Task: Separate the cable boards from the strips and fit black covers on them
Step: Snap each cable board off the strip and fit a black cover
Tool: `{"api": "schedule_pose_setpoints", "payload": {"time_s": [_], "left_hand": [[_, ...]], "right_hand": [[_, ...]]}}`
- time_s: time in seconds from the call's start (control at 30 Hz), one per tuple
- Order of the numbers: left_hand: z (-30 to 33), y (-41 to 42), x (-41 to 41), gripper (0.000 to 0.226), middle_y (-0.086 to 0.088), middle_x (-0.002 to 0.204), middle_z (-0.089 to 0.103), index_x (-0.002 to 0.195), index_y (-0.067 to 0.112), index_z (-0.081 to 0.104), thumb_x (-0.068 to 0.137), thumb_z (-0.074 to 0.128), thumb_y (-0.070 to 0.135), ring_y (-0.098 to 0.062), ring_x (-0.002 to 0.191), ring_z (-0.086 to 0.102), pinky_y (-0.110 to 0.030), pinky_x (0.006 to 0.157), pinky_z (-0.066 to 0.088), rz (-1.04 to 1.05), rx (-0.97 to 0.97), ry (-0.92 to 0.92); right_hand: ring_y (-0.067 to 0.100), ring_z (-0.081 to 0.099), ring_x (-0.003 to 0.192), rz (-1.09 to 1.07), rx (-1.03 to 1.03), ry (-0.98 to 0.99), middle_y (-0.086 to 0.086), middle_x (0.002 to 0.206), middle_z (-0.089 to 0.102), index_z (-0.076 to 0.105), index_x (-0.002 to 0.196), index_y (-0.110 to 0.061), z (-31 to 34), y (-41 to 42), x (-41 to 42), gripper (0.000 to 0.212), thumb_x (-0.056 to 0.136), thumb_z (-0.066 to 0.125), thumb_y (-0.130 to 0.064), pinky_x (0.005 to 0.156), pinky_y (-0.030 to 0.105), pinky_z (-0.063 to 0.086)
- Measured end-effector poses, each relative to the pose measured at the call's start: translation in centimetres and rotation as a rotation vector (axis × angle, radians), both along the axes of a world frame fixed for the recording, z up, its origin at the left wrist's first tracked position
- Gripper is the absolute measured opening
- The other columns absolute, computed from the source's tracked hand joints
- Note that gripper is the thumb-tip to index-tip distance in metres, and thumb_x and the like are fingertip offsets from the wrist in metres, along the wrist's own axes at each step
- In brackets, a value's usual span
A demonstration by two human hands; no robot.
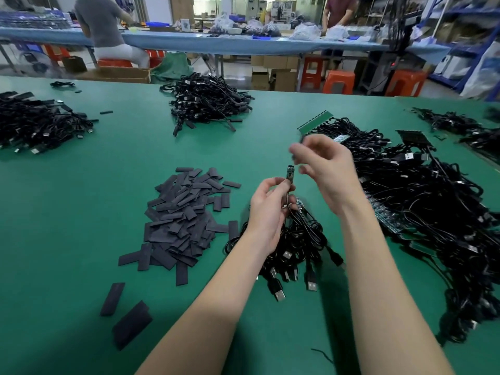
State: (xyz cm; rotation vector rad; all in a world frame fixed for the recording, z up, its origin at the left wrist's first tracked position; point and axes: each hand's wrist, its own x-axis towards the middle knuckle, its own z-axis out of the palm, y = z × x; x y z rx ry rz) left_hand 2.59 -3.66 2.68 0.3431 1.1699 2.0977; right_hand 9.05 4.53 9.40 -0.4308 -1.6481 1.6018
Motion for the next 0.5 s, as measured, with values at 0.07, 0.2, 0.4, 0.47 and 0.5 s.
{"api": "schedule_pose_setpoints", "payload": {"time_s": [0.07, 0.2, 0.4, 0.47, 0.5], "left_hand": [[-0.1, -0.2, 0.0, 0.006, -0.007, 0.085, 0.064, 0.100, 0.011, 0.058, 0.100, 0.056, 0.005, -0.010, 0.057, 0.056, -0.020, 0.054, 0.049, -0.004, 0.001, 0.011], [0.2, -0.5, 0.2, 0.014, -0.008, 0.082, 0.065, 0.108, 0.009, 0.051, 0.098, 0.059, 0.003, -0.012, 0.058, 0.054, -0.022, 0.053, 0.048, -0.006, 0.033, -0.030], [0.4, -0.9, 0.0, 0.018, -0.007, 0.072, 0.064, 0.108, 0.010, 0.047, 0.098, 0.056, -0.003, -0.011, 0.054, 0.049, -0.020, 0.050, 0.043, -0.087, 0.079, -0.072], [0.4, -1.0, -0.1, 0.018, -0.006, 0.069, 0.064, 0.105, 0.010, 0.047, 0.097, 0.054, -0.004, -0.010, 0.052, 0.047, -0.019, 0.049, 0.040, -0.135, 0.105, -0.098], [0.5, -1.1, -0.1, 0.018, -0.006, 0.068, 0.063, 0.104, 0.010, 0.047, 0.097, 0.054, -0.005, -0.010, 0.052, 0.046, -0.019, 0.049, 0.039, -0.151, 0.115, -0.107]], "right_hand": [[0.012, 0.062, 0.068, -0.028, -0.281, 0.100, 0.005, 0.082, 0.068, 0.062, 0.100, -0.008, -1.1, 1.3, 1.3, 0.018, 0.088, 0.074, -0.003, 0.062, 0.019, 0.049], [0.008, 0.063, 0.069, -0.009, -0.489, 0.140, 0.003, 0.087, 0.072, 0.066, 0.113, -0.003, -3.5, 1.8, 2.0, 0.023, 0.091, 0.071, -0.008, 0.063, 0.014, 0.052], [0.010, 0.068, 0.073, 0.042, -0.505, 0.175, 0.004, 0.085, 0.074, 0.069, 0.103, -0.008, -4.1, 1.7, 1.7, 0.015, 0.089, 0.073, -0.013, 0.064, 0.016, 0.054], [0.010, 0.067, 0.072, 0.023, -0.509, 0.158, 0.004, 0.084, 0.074, 0.071, 0.100, -0.005, -4.4, 1.8, 1.7, 0.014, 0.089, 0.074, -0.014, 0.065, 0.015, 0.054], [0.010, 0.067, 0.072, 0.019, -0.508, 0.146, 0.004, 0.084, 0.075, 0.072, 0.099, -0.004, -4.5, 1.9, 1.7, 0.014, 0.089, 0.075, -0.014, 0.065, 0.015, 0.054]]}}
